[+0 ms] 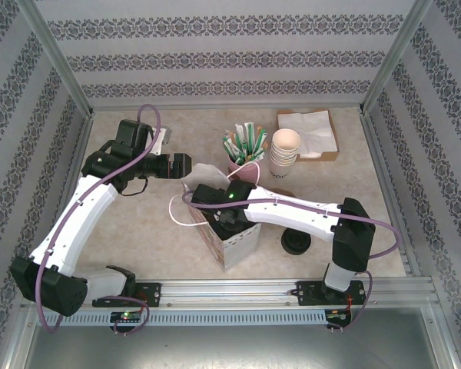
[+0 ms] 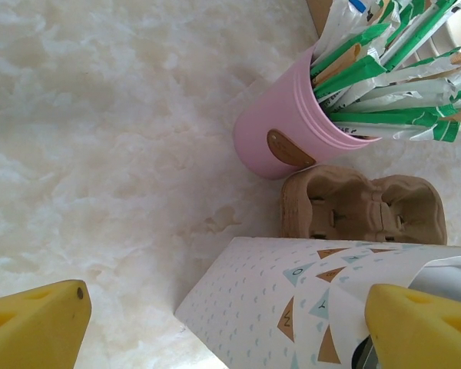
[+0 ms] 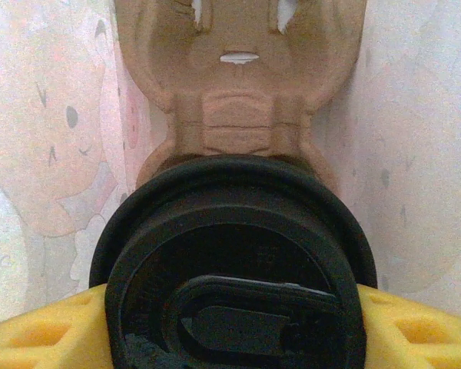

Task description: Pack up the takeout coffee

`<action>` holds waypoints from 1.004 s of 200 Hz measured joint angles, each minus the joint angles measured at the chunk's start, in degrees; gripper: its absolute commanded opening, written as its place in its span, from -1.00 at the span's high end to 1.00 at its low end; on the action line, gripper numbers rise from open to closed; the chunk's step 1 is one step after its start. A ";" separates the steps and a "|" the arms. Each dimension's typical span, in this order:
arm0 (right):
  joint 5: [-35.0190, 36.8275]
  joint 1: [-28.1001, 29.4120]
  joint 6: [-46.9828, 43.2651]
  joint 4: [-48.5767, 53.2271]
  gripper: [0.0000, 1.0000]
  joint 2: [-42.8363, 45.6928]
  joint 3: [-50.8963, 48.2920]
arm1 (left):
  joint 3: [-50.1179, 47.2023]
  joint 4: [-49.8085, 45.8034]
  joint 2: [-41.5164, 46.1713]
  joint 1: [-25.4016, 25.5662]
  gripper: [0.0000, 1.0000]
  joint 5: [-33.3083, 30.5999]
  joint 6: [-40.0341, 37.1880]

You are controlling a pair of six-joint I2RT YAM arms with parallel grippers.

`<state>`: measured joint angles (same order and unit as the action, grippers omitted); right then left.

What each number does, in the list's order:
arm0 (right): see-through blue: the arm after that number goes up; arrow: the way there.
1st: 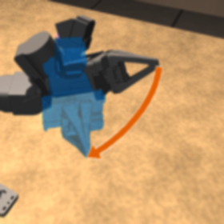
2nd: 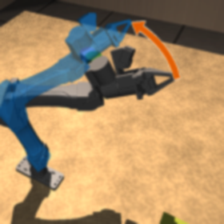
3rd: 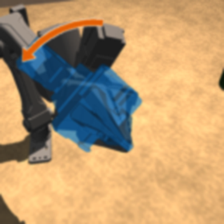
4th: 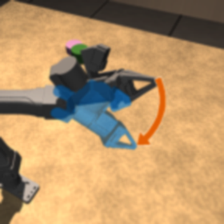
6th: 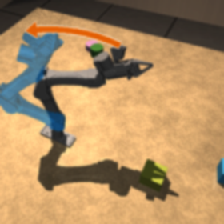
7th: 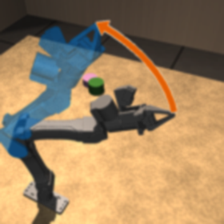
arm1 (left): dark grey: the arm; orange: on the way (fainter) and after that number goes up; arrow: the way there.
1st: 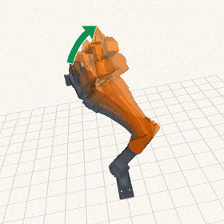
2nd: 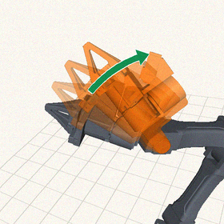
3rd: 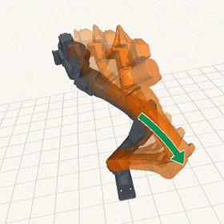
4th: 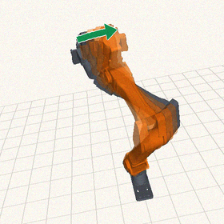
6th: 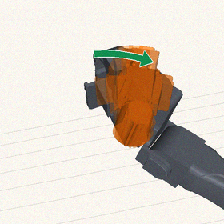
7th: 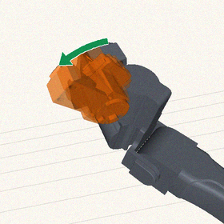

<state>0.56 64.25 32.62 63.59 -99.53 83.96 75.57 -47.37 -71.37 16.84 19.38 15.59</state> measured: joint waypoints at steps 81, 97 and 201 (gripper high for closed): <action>0.04 0.02 0.04 -0.72 -0.01 -0.39 -0.87 | 0.00 0.02 0.09 0.46 -0.83 -0.20 0.00; 0.15 0.02 0.04 -0.74 0.00 -0.63 -0.81 | 0.00 0.02 0.11 0.70 -0.83 -0.31 0.02; 2.23 1.25 0.72 -0.37 -0.10 -1.38 0.22 | 0.00 0.04 0.35 1.22 -0.83 -0.61 0.02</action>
<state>2.79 65.49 33.34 63.22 -100.90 84.18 75.57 -47.33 -71.02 18.06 18.76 15.62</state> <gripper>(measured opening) 0.647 0.915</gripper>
